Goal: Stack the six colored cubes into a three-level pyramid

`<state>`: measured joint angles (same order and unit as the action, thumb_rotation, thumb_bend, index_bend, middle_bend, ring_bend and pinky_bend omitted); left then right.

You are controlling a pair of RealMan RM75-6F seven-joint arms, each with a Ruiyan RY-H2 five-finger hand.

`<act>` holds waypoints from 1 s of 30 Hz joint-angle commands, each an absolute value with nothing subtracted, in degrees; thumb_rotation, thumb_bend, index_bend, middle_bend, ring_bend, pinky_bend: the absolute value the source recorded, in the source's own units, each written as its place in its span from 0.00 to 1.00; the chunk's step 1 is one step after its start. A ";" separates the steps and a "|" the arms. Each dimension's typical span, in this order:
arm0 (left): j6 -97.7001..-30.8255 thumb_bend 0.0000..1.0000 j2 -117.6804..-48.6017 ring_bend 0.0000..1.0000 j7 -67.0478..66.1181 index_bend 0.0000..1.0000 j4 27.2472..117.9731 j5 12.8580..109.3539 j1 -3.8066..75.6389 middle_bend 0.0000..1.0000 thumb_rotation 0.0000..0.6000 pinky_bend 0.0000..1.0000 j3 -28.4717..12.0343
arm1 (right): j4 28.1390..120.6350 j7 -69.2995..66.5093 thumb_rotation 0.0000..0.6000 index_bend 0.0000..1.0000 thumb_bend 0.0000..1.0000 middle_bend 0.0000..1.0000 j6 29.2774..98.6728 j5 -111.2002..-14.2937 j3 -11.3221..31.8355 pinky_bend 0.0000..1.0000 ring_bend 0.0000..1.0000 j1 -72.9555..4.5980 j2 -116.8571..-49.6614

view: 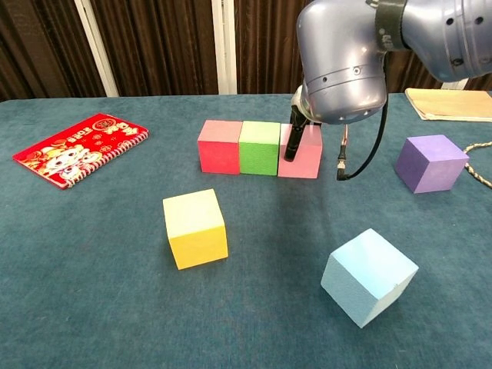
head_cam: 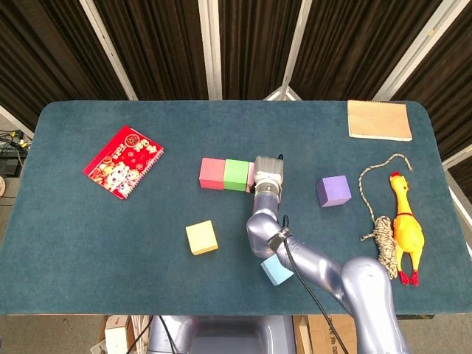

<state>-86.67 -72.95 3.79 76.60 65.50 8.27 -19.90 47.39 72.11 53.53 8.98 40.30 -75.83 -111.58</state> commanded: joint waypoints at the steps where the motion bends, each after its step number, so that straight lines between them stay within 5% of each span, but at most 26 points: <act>1: -86.68 0.32 -72.97 0.01 3.75 0.15 76.56 65.48 8.28 0.11 1.00 0.00 -19.91 | 47.18 72.02 1.00 0.26 0.47 0.26 53.47 8.91 40.35 0.00 0.22 -75.91 -111.68; 16: -86.63 0.32 -73.14 0.01 3.31 0.15 76.53 65.36 8.36 0.11 1.00 0.00 -19.87 | 48.60 75.52 1.00 0.17 0.38 0.20 54.17 11.19 40.27 0.00 0.17 -75.74 -110.53; 23: -86.64 0.32 -73.16 0.01 3.19 0.15 76.68 65.31 8.36 0.11 1.00 0.00 -19.88 | 49.99 77.11 1.00 0.14 0.25 0.18 54.39 12.80 40.48 0.00 0.15 -75.65 -109.90; 30: -86.65 0.32 -73.16 0.01 3.38 0.15 76.66 65.22 8.35 0.11 1.00 0.00 -19.99 | 50.63 76.82 1.00 0.11 0.25 0.17 54.69 12.51 40.26 0.00 0.13 -75.68 -109.74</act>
